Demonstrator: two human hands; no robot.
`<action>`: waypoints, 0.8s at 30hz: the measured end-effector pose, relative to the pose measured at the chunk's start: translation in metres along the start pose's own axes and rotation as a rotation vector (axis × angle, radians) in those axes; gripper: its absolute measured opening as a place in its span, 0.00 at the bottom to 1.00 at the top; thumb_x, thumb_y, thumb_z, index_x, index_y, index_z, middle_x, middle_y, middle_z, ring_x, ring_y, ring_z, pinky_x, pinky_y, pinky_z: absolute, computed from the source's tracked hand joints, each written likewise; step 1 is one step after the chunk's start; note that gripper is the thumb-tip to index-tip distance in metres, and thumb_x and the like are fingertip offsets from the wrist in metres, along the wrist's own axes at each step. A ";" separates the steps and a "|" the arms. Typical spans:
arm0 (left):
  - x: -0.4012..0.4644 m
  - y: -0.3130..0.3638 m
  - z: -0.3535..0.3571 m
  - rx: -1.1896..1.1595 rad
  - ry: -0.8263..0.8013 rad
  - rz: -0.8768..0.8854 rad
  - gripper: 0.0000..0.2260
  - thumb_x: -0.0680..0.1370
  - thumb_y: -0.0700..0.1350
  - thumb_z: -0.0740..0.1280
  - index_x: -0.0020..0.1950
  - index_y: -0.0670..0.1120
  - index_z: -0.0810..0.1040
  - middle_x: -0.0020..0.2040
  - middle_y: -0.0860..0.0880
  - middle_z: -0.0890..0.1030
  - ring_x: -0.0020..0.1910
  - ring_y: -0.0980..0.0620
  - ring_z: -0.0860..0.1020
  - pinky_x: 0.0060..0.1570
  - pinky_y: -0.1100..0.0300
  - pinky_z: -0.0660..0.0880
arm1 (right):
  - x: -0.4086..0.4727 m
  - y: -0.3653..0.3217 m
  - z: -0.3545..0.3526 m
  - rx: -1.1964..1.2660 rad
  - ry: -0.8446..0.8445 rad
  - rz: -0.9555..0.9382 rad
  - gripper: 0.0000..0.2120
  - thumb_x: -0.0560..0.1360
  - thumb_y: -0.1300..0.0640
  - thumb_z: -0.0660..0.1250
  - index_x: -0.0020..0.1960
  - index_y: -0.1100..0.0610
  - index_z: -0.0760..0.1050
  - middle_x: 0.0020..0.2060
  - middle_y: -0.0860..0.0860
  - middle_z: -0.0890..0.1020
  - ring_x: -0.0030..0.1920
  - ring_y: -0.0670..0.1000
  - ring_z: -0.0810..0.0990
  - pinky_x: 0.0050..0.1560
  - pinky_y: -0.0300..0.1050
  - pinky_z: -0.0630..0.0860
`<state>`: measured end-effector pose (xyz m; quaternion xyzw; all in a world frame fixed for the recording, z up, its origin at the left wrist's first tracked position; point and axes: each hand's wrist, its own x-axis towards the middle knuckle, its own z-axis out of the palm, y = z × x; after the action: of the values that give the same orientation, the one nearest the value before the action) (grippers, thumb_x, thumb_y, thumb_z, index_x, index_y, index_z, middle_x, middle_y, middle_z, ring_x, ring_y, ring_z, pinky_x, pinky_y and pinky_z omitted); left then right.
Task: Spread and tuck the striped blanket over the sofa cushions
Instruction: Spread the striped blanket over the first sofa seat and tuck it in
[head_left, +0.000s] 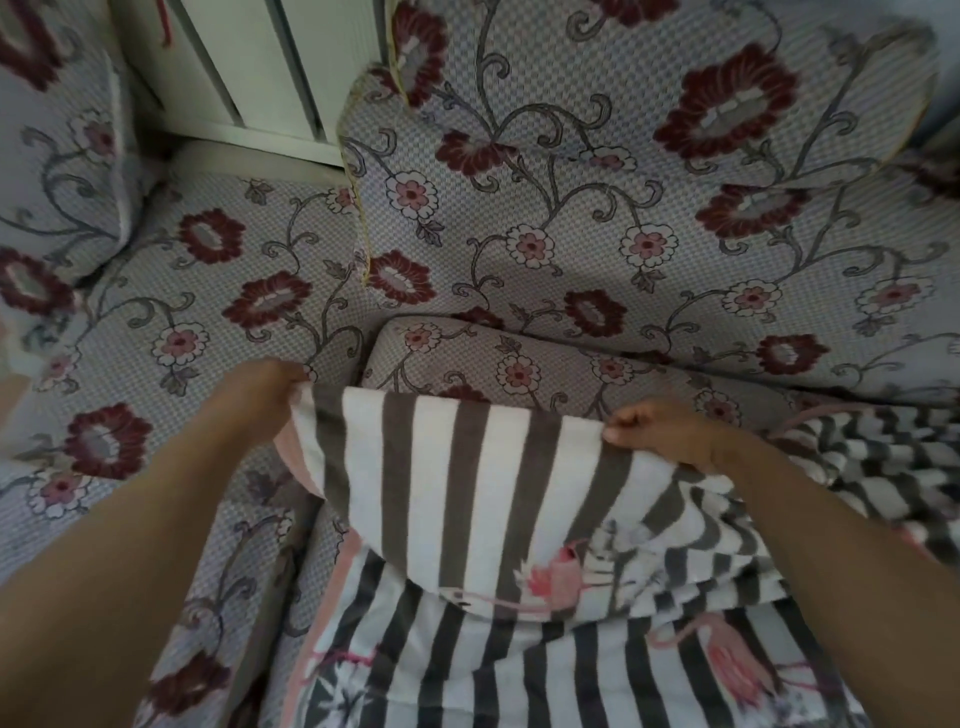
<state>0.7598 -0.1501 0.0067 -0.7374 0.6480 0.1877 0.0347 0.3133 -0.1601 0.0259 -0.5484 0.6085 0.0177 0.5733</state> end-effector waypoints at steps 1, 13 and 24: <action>0.016 0.006 0.001 0.014 0.026 0.016 0.12 0.75 0.35 0.60 0.52 0.45 0.80 0.50 0.42 0.80 0.51 0.41 0.77 0.49 0.51 0.74 | 0.014 0.000 0.000 -0.045 0.126 -0.040 0.04 0.76 0.57 0.67 0.44 0.54 0.81 0.37 0.49 0.83 0.40 0.49 0.80 0.41 0.38 0.75; 0.162 0.039 0.112 0.250 0.091 -0.136 0.12 0.79 0.42 0.59 0.60 0.46 0.75 0.59 0.41 0.75 0.57 0.39 0.77 0.52 0.45 0.75 | 0.180 0.058 -0.001 -0.681 0.772 0.044 0.11 0.78 0.50 0.63 0.48 0.56 0.79 0.49 0.60 0.81 0.51 0.62 0.78 0.51 0.53 0.74; 0.242 0.051 0.134 -0.251 0.359 -0.399 0.12 0.77 0.38 0.61 0.58 0.35 0.75 0.58 0.32 0.77 0.60 0.33 0.75 0.59 0.46 0.71 | 0.258 0.040 0.002 -0.608 1.049 0.065 0.11 0.79 0.54 0.59 0.49 0.60 0.77 0.45 0.64 0.82 0.48 0.65 0.80 0.46 0.55 0.76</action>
<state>0.7011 -0.3473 -0.1853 -0.8702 0.4576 0.1221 -0.1356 0.3543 -0.3095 -0.1841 -0.6044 0.7940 -0.0645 0.0140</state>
